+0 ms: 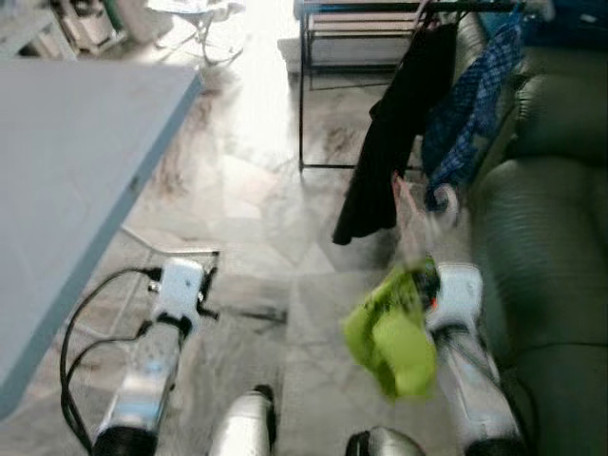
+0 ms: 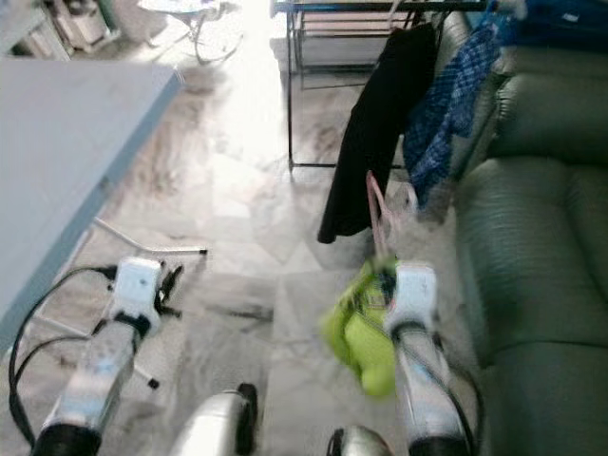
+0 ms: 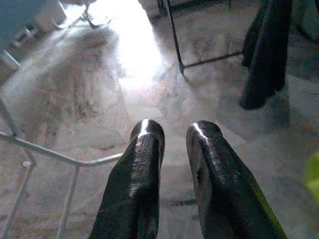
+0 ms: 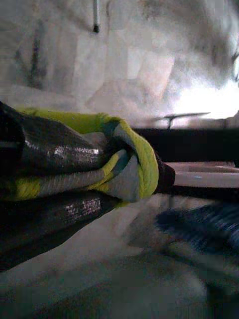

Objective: Hang hanger

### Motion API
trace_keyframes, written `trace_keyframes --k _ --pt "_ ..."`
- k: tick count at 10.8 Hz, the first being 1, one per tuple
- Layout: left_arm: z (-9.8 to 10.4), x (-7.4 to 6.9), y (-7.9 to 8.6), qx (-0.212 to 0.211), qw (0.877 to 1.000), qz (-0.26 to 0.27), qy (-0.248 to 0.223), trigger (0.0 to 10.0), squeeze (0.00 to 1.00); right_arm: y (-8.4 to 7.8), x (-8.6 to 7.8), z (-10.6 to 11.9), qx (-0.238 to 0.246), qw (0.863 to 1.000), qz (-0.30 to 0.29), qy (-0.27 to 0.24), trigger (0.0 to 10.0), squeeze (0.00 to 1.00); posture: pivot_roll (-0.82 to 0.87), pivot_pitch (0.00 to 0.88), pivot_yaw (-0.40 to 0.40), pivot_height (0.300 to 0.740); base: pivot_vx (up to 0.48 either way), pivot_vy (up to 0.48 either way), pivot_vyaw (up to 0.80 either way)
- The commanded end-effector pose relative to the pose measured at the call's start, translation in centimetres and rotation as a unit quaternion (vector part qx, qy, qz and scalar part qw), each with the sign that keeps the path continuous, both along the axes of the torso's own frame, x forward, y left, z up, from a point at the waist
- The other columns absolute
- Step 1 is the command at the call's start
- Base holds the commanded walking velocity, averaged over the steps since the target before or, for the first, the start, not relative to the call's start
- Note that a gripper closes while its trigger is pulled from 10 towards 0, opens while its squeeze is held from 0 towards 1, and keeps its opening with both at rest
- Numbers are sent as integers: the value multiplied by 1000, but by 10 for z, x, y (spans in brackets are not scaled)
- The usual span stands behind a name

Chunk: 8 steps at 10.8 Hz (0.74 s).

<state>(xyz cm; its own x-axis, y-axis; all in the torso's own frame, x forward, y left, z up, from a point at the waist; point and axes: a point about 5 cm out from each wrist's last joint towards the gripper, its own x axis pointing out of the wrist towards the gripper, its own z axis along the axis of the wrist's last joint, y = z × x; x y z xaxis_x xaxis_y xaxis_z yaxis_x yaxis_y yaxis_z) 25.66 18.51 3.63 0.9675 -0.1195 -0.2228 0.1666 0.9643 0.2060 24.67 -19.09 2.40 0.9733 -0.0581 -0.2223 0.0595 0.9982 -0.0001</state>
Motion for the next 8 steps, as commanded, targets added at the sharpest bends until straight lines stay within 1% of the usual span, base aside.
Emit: trace_keyframes --k 1,2,3,4,5,6,7,8 --pt "-5 -7 5 10 1000 -1 14 10000 0 5 2 10 3 999 10 -34 10000 0 62 150 58 740 0 0 0" --pt "-17 -16 3 15 999 -13 39 10000 0 3 -5 -1 5 1000 13 -13 10000 0 60 133 39 740 0 0 0" --pt "-21 -16 2 21 999 -12 46 10000 0 3 -8 -8 8 1000 8 2 10000 0 60 126 23 740 0 0 0" --pt "-7 -2 -4 -2 999 1 32 10000 0 10 2 1 0 999 36 -6 10000 0 80 127 -5 740 0 0 0" --pt "16 7 -20 -33 999 -23 -6 10000 0 16 18 17 14 998 58 -34 10000 0 92 133 -14 740 0 0 0" --pt "9 6 -21 -6 999 -25 -24 10000 0 11 21 10 -19 998 62 -25 10000 0 106 144 -23 740 0 0 0" --pt "7 3 -12 -4 999 26 -25 10000 0 -1 27 13 -2 999 28 -20 10000 0 107 162 -54 740 0 0 0" --pt "6 -4 -9 23 999 20 -22 10000 0 2 33 23 -6 998 48 -32 10000 0 95 161 -47 740 0 0 0"
